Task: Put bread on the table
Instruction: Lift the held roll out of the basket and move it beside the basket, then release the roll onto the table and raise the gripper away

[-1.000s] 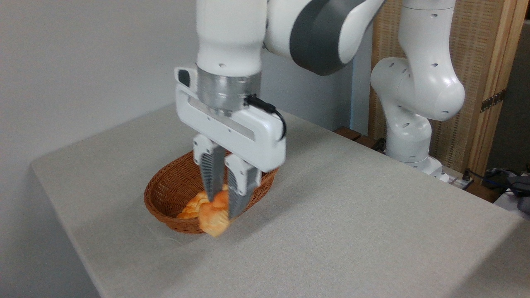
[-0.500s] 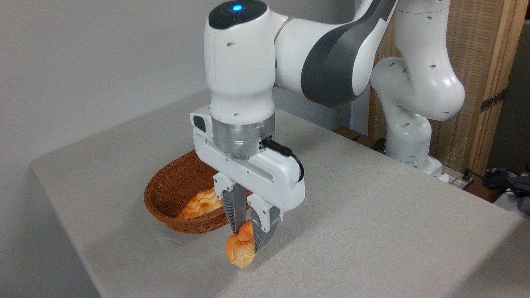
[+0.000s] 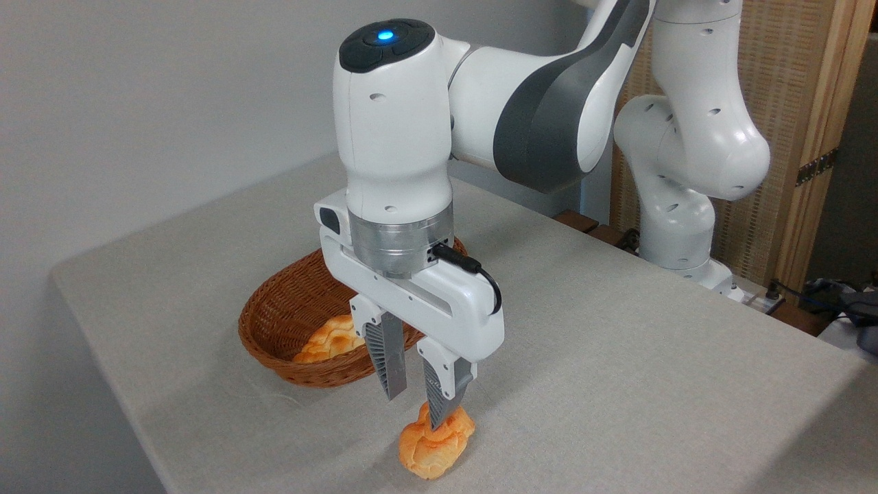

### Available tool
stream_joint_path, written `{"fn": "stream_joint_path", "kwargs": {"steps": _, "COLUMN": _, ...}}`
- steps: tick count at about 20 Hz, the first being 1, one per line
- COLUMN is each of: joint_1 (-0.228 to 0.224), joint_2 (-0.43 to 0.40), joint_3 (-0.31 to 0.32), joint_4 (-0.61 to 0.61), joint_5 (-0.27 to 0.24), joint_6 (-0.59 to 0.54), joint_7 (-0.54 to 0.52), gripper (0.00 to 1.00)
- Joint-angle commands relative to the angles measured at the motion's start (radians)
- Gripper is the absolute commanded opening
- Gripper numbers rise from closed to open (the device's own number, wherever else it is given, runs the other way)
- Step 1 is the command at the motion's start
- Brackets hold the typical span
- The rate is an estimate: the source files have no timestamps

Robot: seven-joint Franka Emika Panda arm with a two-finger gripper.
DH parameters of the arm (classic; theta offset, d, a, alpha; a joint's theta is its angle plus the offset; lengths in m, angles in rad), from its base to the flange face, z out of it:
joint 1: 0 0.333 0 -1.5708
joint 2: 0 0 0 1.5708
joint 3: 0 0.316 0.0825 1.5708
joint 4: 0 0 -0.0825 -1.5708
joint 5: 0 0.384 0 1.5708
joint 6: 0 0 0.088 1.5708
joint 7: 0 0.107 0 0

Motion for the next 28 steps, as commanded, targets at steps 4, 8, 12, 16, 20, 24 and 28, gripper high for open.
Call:
{"fn": "stream_joint_path", "kwargs": {"steps": 4, "joint_1": -0.007, "joint_2": -0.017, "joint_3": 0.003, "joint_4": 0.032, "joint_5": -0.003, "joint_6": 0.0, "joint_7": 0.006, "gripper": 1.0}}
{"fn": "stream_joint_path", "kwargs": {"steps": 8, "joint_1": -0.016, "joint_2": -0.052, "joint_3": -0.006, "joint_4": 0.063, "joint_5": -0.036, "joint_6": -0.003, "joint_7": -0.004, "gripper": 1.0}}
{"fn": "stream_joint_path", "kwargs": {"steps": 12, "joint_1": -0.017, "joint_2": -0.074, "joint_3": -0.086, "joint_4": 0.08, "joint_5": -0.035, "joint_6": -0.012, "joint_7": -0.081, "gripper": 1.0}}
{"fn": "stream_joint_path", "kwargs": {"steps": 16, "joint_1": -0.017, "joint_2": -0.086, "joint_3": -0.166, "joint_4": 0.123, "joint_5": -0.026, "joint_6": -0.05, "joint_7": -0.178, "gripper": 1.0}}
{"fn": "stream_joint_path", "kwargs": {"steps": 20, "joint_1": -0.017, "joint_2": -0.1, "joint_3": -0.227, "joint_4": 0.164, "joint_5": -0.021, "joint_6": -0.135, "joint_7": -0.214, "gripper": 1.0}}
{"fn": "stream_joint_path", "kwargs": {"steps": 24, "joint_1": -0.017, "joint_2": -0.109, "joint_3": -0.282, "joint_4": 0.187, "joint_5": 0.033, "joint_6": -0.175, "joint_7": -0.229, "gripper": 1.0}}
{"fn": "stream_joint_path", "kwargs": {"steps": 28, "joint_1": -0.017, "joint_2": -0.119, "joint_3": -0.281, "joint_4": 0.197, "joint_5": 0.034, "joint_6": -0.196, "joint_7": -0.228, "gripper": 1.0}}
